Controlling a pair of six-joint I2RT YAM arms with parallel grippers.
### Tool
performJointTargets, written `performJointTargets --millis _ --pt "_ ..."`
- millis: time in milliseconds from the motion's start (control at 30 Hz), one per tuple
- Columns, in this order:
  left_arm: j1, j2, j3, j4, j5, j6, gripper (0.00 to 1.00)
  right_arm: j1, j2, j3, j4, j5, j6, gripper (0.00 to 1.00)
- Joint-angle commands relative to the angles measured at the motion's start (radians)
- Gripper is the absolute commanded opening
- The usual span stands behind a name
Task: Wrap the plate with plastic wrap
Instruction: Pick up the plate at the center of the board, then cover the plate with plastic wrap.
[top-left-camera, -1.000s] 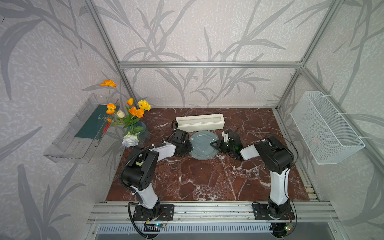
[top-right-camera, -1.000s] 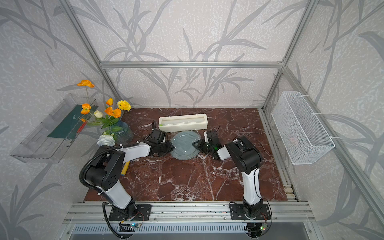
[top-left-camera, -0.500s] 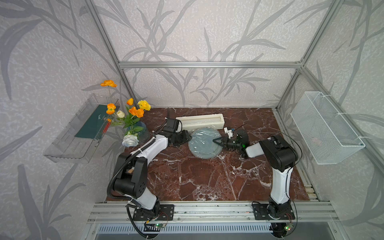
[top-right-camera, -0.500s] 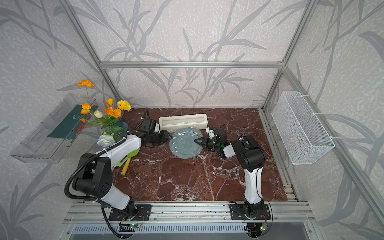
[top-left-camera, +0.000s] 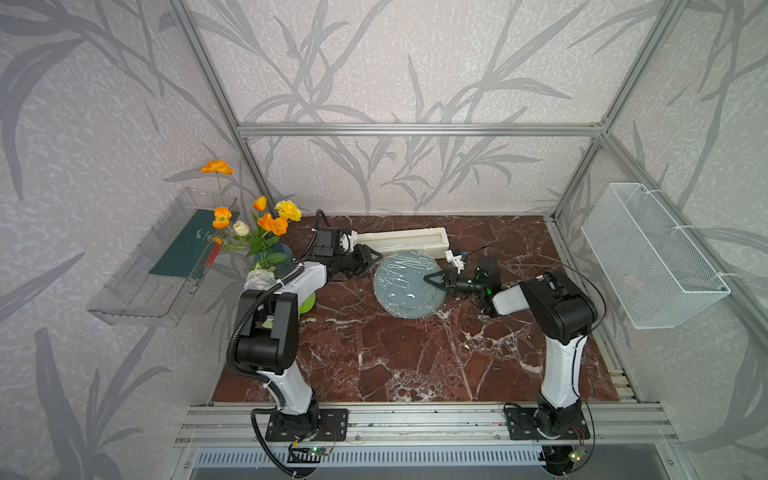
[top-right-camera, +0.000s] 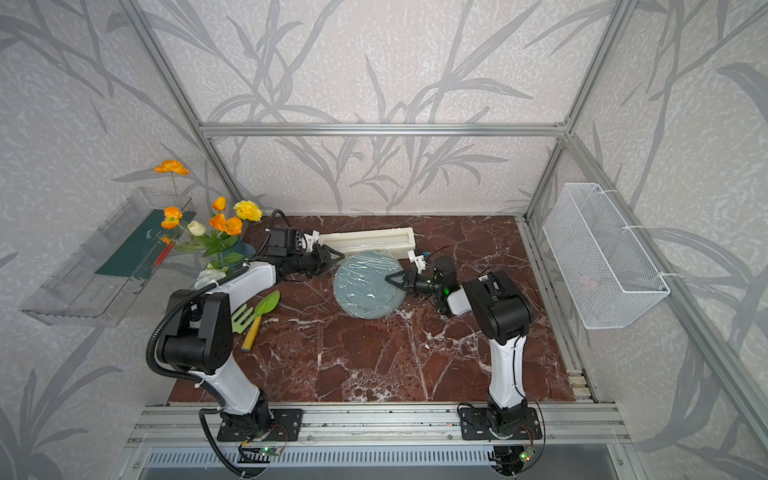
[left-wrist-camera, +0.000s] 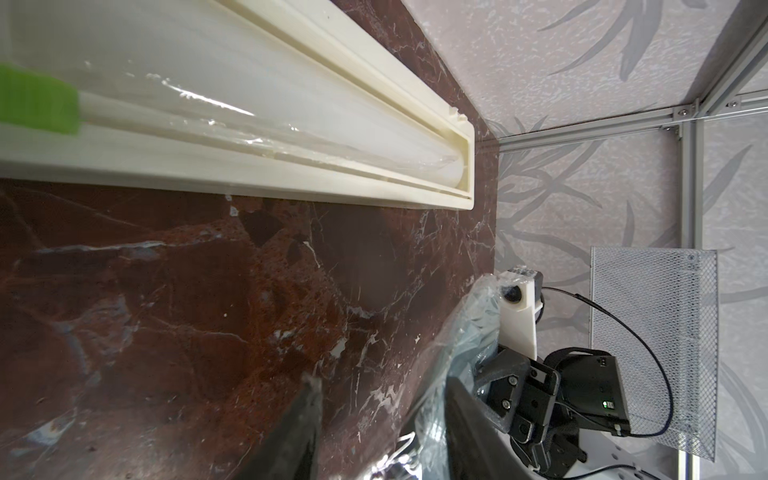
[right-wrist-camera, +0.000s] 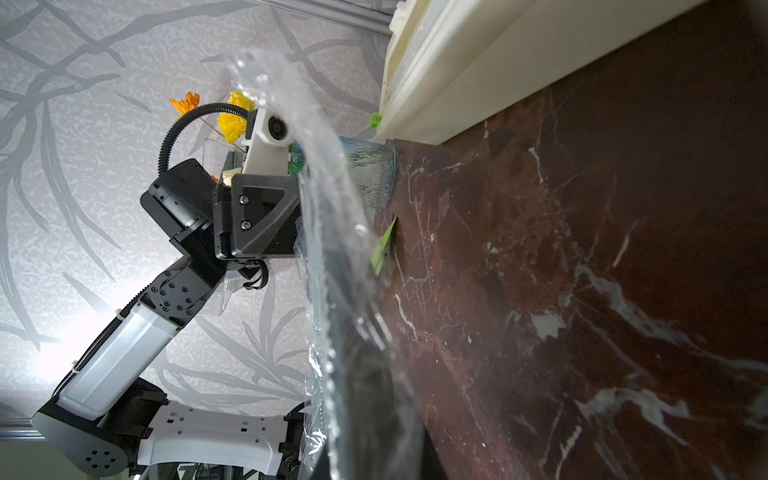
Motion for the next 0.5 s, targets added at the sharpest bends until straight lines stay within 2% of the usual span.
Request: performJointTargets --millis 0,100,233,467 --pt "0.009 -0.018 -0.017 0.057 0.025 -0.03 0.3 -0.001 -0.048 0.026 0.117 -0.03 0.025 0.02" --pt "0.01 -0.031 -0.023 0.03 -0.003 -0.015 0.15 -0.002 -0.049 0.028 0.102 -0.02 0.02 0.02" --pt "0.017 -0.043 -0.023 -0.007 -0.031 0.006 0.06 -0.002 -0.054 0.034 0.1 -0.015 0.025 0.01" --pt "0.037 -0.047 -0.018 -0.077 -0.122 0.051 0.0 -0.002 -0.097 0.038 0.093 -0.024 0.025 0.0"
